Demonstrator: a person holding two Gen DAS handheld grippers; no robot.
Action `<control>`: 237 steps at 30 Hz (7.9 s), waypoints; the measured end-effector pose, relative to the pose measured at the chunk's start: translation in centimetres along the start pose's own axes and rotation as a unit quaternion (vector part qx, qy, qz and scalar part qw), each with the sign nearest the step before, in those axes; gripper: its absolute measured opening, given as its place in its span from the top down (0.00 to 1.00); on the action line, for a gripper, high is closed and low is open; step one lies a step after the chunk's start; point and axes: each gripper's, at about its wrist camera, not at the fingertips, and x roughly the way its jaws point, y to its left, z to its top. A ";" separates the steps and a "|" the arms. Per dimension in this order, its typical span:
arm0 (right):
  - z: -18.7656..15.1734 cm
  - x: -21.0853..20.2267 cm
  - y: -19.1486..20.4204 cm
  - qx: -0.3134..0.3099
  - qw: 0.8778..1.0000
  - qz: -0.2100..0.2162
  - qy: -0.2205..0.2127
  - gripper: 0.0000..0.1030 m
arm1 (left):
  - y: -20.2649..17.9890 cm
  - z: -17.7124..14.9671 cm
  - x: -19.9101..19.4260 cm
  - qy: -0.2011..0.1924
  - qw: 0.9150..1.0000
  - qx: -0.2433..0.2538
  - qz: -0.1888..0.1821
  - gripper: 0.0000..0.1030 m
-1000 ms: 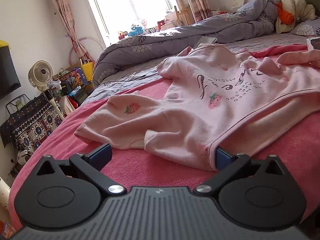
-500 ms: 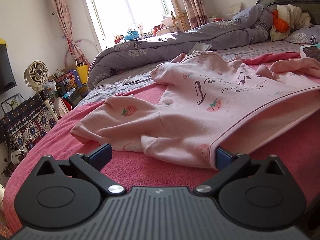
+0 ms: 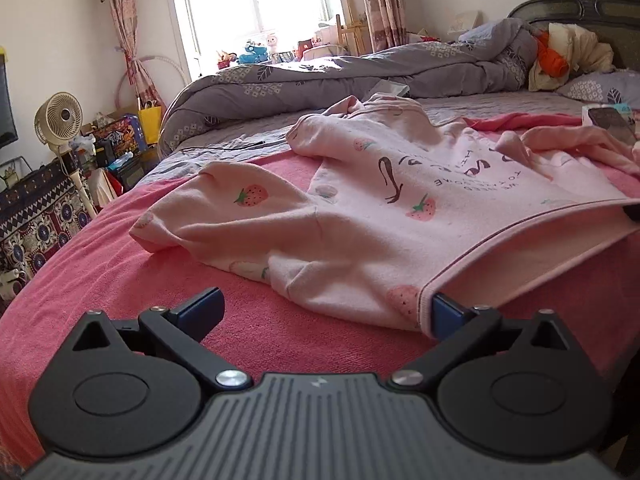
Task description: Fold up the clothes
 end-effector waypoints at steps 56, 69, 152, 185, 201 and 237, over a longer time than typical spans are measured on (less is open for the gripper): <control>5.4 7.3 -8.6 0.184 0.976 0.108 -0.040 0.27 | 17.8 4.8 9.4 -0.024 0.969 -0.241 0.055 0.90; 4.8 10.1 -7.6 0.148 0.985 0.088 0.012 0.24 | 25.7 -3.5 3.2 0.023 0.921 -0.334 0.199 0.90; -4.2 5.7 -12.3 0.448 0.843 0.281 0.100 0.82 | 11.3 1.4 12.7 0.030 0.991 -0.032 0.125 0.04; -1.3 2.2 -8.0 0.415 0.884 0.185 0.109 0.94 | 11.2 1.1 12.2 0.017 0.992 -0.022 0.125 0.03; 8.6 8.8 -13.8 0.248 0.943 0.221 0.029 0.41 | 13.4 13.6 15.6 -0.035 0.998 -0.052 -0.003 0.00; 17.5 34.3 -7.9 0.160 0.976 0.145 0.038 0.94 | 6.8 19.7 41.3 0.105 0.986 -0.126 0.002 0.00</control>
